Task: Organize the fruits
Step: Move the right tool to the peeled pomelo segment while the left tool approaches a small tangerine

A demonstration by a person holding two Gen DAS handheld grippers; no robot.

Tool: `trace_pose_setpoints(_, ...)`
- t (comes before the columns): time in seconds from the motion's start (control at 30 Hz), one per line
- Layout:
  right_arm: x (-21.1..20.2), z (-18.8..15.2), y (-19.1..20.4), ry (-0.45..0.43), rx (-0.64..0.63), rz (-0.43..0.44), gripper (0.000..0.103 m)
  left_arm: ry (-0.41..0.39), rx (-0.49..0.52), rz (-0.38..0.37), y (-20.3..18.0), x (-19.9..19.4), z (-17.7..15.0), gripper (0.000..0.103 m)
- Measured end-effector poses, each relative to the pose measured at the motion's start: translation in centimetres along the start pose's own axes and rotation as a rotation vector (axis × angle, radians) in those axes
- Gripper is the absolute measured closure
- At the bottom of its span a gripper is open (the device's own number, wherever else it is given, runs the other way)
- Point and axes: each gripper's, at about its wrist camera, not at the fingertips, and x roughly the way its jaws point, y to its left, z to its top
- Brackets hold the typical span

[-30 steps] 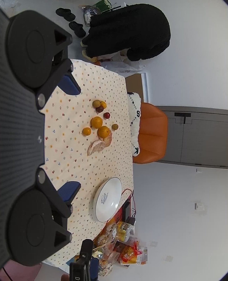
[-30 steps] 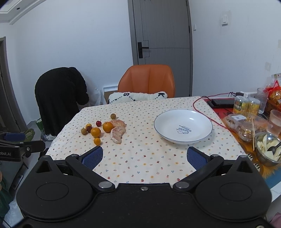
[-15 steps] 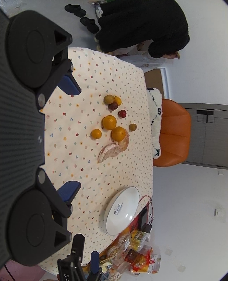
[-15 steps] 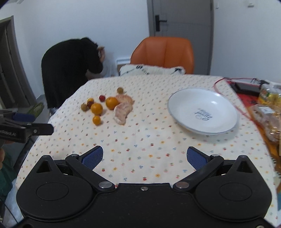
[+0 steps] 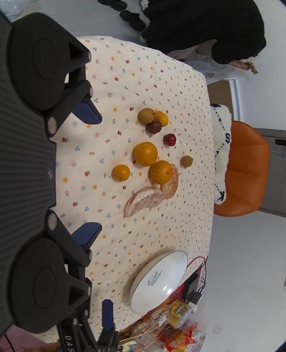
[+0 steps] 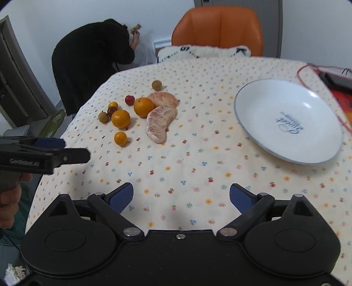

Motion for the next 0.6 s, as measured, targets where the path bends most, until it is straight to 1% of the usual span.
trace_pose_setpoints(0.13, 2.0, 1.2, 0.0, 0.045, 0.022, 0.016, 0.013, 0.055, 0.012, -0.014, 0.3, 2.0, 1.4, 0.017)
trace_pose_setpoints(0.23, 3.4, 2.2, -0.1, 0.072, 0.028, 0.016, 0.014, 0.082, 0.018, -0.011, 0.5, 3.2, 2.1, 0.021)
trace_pose_setpoints(0.37, 4.9, 3.3, -0.1, 0.103, 0.022, 0.023, 0.016, 0.128, -0.004, -0.016, 1.3, 4.7, 2.8, 0.034)
trace_pose_setpoints(0.43, 5.4, 3.9, 0.1, 0.105, 0.006, 0.02, 0.018, 0.136, -0.002, -0.014, 1.5, 5.2, 3.1, 0.036)
trace_pose_setpoints(0.53, 6.1, 4.9, 0.4, 0.107, -0.006, 0.031, 0.019, 0.141, 0.002, -0.01, 1.7, 6.0, 3.5, 0.04)
trace_pose_setpoints(0.6, 6.5, 5.4, 0.5, 0.106, -0.004, 0.037, 0.022, 0.148, -0.007, -0.015, 1.9, 6.5, 3.8, 0.045)
